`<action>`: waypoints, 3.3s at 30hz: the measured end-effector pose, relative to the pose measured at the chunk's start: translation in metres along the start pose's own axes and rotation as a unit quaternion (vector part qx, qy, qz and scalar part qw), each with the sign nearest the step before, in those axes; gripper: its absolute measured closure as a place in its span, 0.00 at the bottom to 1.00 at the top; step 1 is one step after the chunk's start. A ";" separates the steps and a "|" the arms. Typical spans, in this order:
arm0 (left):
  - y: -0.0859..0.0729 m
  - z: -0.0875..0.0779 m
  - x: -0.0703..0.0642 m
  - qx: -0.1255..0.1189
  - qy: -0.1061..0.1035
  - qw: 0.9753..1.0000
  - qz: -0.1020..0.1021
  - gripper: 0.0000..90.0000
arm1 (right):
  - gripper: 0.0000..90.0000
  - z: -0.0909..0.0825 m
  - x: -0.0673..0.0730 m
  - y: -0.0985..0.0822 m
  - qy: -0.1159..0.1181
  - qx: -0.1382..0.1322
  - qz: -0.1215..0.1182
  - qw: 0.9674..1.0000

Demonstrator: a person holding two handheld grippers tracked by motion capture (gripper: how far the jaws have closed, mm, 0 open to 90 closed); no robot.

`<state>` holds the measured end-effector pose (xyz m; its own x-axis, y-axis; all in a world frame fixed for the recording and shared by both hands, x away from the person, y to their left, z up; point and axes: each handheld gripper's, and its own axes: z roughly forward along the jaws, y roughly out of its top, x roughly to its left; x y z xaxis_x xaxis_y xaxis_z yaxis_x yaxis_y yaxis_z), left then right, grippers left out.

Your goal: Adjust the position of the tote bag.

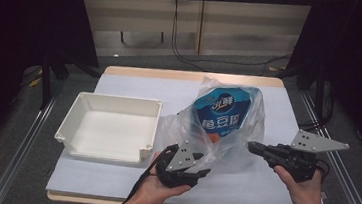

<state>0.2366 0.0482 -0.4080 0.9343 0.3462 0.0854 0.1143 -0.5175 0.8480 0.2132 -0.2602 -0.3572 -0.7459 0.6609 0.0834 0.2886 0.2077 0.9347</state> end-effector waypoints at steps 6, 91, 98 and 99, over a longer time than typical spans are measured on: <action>-0.009 0.010 0.006 0.035 0.006 0.999 -0.014 0.71 | 1.00 0.000 0.001 0.001 0.001 0.001 -0.003 1.000; 0.084 -0.171 0.096 -0.138 0.039 0.988 -0.056 1.00 | 1.00 -0.042 -0.047 0.088 -0.075 -0.066 -0.025 0.995; 0.089 -0.186 0.111 -0.155 0.064 0.983 -0.071 1.00 | 1.00 -0.049 -0.059 0.113 -0.097 -0.080 -0.024 0.992; 0.089 -0.187 0.112 -0.154 0.071 0.983 -0.072 1.00 | 1.00 -0.050 -0.061 0.115 -0.100 -0.085 -0.022 0.991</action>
<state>0.2878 0.1874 -0.2254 0.8567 0.5157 0.0057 0.1147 -0.2014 0.9728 0.2617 -0.3128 -0.2372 -0.6166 0.7872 -0.0124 0.1414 0.1263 0.9819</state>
